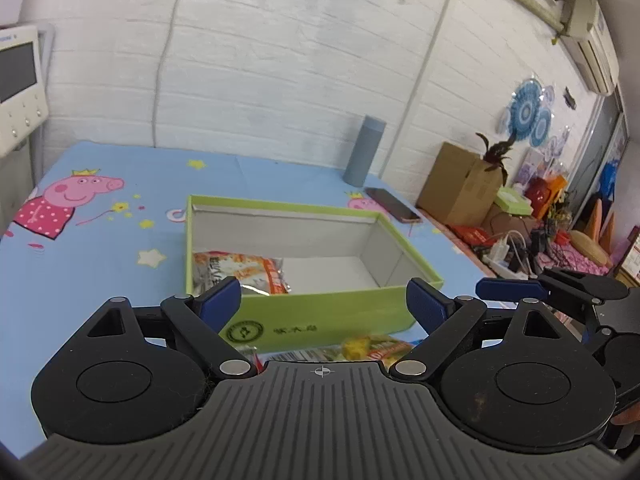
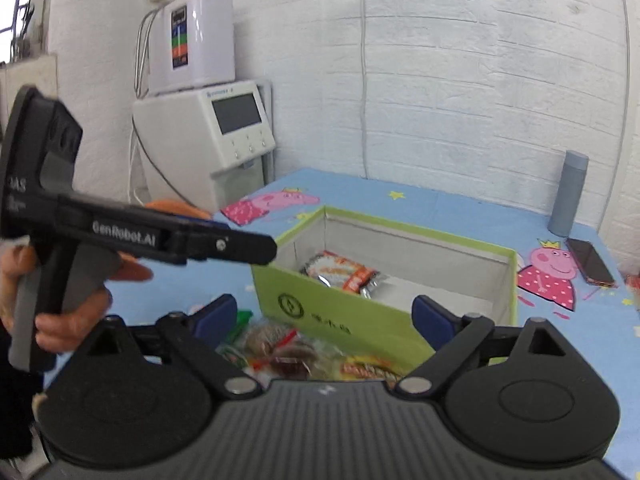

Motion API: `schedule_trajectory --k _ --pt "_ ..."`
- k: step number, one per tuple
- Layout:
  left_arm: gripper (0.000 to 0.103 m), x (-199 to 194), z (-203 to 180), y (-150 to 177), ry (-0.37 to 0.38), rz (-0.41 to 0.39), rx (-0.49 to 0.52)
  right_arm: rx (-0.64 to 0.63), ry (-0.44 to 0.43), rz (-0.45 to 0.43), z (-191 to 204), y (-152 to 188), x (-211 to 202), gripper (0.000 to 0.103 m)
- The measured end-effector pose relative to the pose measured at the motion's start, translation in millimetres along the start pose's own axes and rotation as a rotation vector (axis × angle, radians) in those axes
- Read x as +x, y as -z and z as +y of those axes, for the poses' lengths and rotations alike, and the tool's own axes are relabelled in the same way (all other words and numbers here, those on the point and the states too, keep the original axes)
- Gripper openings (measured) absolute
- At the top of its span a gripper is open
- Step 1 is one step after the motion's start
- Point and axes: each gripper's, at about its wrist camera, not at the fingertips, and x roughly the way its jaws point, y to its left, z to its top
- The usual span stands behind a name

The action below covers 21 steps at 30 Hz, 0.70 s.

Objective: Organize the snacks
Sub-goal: 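Lower the silver bag into the green box and open the left gripper, then grasp the yellow barcode snack bag with the left gripper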

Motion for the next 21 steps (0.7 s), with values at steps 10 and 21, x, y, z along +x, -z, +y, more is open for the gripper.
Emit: schedule_trajectory --k 10,21 --pt "0.079 1 -39 86 0.16 0.169 -0.133 0.118 0.023 0.105 -6 106 -39 0.093" --pt "0.059 36 -51 103 0.123 0.276 -0.144 0.167 -0.065 0.091 -11 120 -3 0.094"
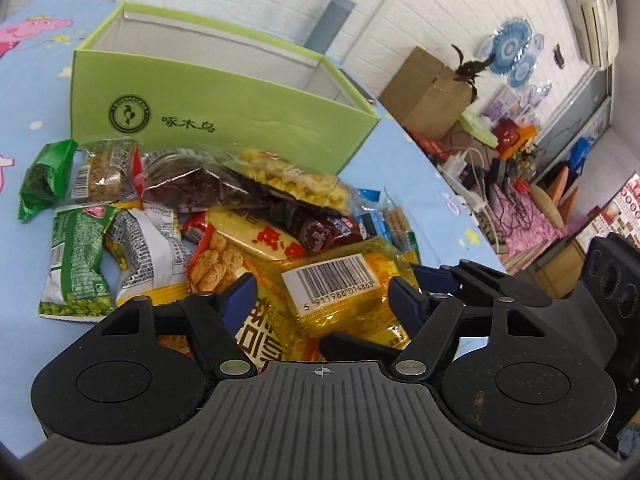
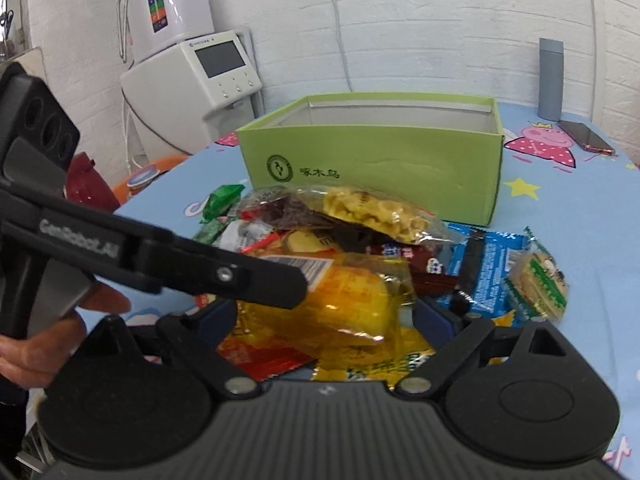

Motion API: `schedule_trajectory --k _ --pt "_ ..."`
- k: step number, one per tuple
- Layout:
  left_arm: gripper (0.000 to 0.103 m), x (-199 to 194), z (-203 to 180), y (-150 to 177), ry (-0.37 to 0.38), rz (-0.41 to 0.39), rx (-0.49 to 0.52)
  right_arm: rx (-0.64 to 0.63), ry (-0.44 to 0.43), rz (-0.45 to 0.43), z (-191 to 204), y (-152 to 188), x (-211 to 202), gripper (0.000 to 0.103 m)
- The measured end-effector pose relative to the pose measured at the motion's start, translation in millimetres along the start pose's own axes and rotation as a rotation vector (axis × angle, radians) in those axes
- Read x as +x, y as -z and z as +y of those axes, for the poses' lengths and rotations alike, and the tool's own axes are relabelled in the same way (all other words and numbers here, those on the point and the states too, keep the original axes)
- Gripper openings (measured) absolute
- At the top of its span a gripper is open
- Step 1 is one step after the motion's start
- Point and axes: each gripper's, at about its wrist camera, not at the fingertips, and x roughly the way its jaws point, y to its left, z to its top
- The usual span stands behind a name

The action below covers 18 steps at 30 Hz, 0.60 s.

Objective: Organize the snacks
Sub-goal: 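Grasp the yellow barcode snack bag with the left gripper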

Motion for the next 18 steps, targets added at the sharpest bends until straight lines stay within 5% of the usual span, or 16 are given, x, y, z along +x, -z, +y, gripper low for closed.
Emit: schedule_trajectory --k 11,15,18 --pt "0.055 -19 18 11 0.022 -0.033 -0.039 0.017 0.03 -0.027 21 14 0 0.093" --pt "0.033 -21 17 6 0.018 -0.038 -0.058 0.017 0.017 -0.025 25 10 -3 0.084" --pt "0.032 -29 13 -14 0.056 -0.077 -0.055 -0.001 0.019 -0.074 25 -5 -15 0.083"
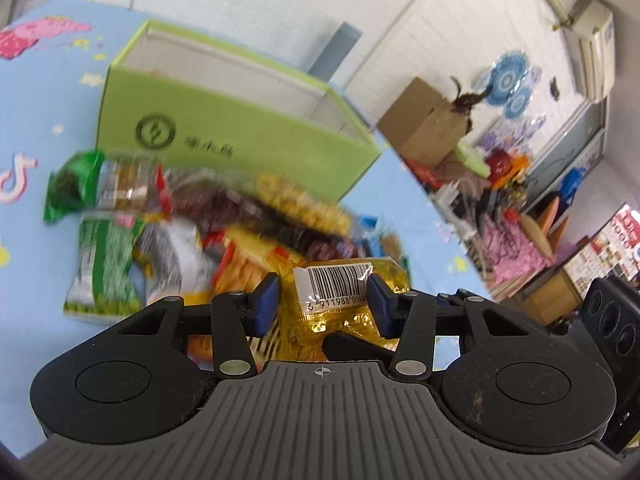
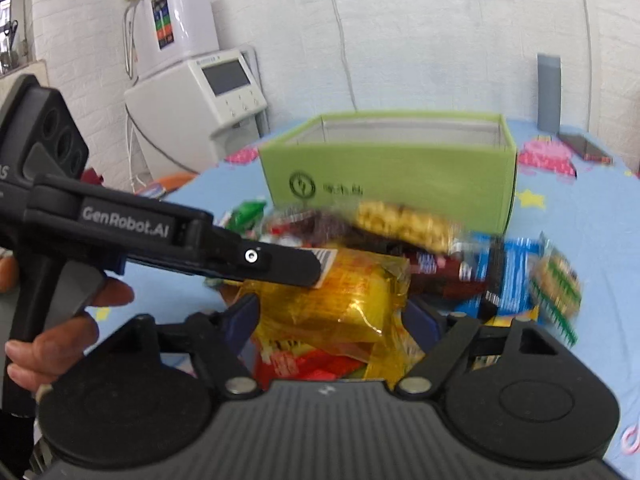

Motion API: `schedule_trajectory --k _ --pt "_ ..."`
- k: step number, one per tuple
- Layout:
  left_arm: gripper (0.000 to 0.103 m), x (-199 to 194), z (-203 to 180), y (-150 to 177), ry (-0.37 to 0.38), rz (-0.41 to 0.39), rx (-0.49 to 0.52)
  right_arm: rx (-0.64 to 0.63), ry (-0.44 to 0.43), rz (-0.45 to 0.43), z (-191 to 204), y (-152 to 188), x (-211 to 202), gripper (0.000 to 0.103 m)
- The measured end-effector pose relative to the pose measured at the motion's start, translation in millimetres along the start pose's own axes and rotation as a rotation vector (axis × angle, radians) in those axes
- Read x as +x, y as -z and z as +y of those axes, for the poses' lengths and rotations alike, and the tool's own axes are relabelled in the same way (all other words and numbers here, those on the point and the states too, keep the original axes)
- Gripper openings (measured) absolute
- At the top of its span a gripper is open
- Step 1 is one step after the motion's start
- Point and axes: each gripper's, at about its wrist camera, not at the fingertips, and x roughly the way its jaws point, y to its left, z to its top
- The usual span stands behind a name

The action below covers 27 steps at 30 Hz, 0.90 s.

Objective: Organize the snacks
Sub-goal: 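Grasp the yellow barcode snack bag with the left gripper, then carry the yellow bag into the green box and release it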

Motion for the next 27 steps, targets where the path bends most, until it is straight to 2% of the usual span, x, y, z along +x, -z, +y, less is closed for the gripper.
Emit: schedule_trajectory --k 4,8,14,18,20,22,24,27 --pt "0.034 4 -12 -43 -0.009 -0.05 0.053 -0.041 0.031 -0.06 -6 -37 5 0.083" --pt "0.035 19 -19 -97 -0.048 -0.104 0.11 -0.083 0.052 -0.097 -21 -85 29 0.084" --pt "0.037 65 -4 -156 -0.128 -0.111 0.147 -0.108 0.065 -0.073 -50 -141 92 0.084" --pt "0.038 102 18 -171 -0.165 -0.067 0.143 -0.117 0.07 -0.017 -68 -150 135 0.084" --pt "0.043 117 28 -173 -0.172 -0.044 0.138 -0.105 0.062 0.012 -76 -148 153 0.084" --pt "0.058 124 34 -173 -0.173 -0.034 0.13 -0.097 0.048 0.027 -83 -145 163 0.086" --pt "0.065 121 35 -170 -0.17 -0.049 0.137 -0.094 0.049 0.022 -85 -144 164 0.089" --pt "0.069 107 23 -163 -0.176 -0.089 0.171 -0.089 0.045 -0.013 -85 -142 146 0.092"
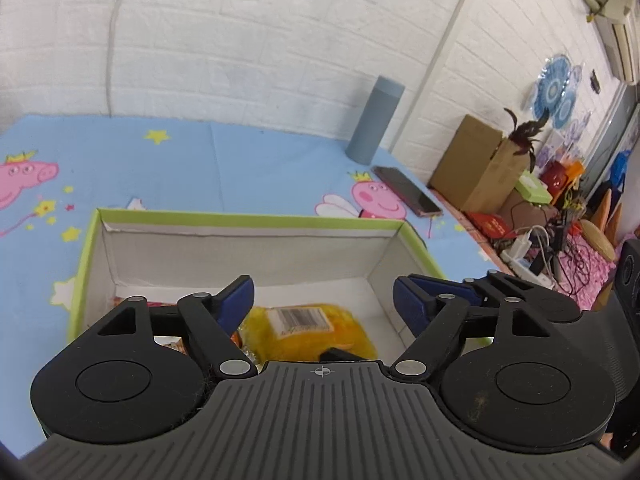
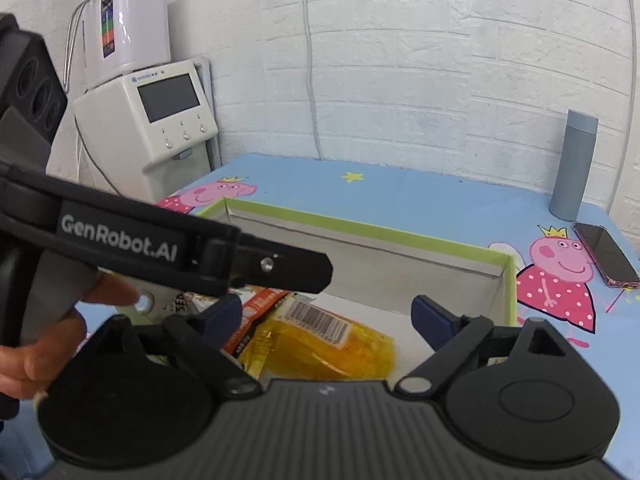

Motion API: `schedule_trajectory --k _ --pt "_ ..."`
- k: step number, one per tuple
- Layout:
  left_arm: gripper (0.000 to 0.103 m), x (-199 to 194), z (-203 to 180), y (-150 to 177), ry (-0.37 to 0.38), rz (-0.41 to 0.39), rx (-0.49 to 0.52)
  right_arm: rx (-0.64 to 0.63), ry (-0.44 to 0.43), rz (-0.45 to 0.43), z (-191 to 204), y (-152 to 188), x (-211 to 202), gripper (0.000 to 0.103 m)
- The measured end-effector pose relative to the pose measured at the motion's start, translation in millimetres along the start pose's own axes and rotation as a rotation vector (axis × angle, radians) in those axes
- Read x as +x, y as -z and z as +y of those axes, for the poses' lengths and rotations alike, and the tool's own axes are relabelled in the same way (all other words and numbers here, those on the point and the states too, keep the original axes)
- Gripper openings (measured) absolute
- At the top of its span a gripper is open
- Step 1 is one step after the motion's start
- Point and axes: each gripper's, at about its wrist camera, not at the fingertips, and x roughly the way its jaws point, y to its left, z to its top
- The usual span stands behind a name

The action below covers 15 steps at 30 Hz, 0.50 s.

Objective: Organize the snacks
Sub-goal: 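Carry the yellow bag into the green box and release it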

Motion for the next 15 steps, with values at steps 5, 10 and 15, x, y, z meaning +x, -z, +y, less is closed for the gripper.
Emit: schedule_trajectory --k 5,10,15 --pt "0.075 -43 -20 14 0.01 -0.059 0.027 0.014 0.011 -0.068 4 8 -58 0.092" --pt "0.08 -76 -29 47 0.014 -0.061 0.01 0.058 0.01 -0.061 11 46 -107 0.093" --pt "0.08 -77 -21 84 -0.005 0.028 -0.041 0.118 -0.021 0.008 22 89 -112 0.093"
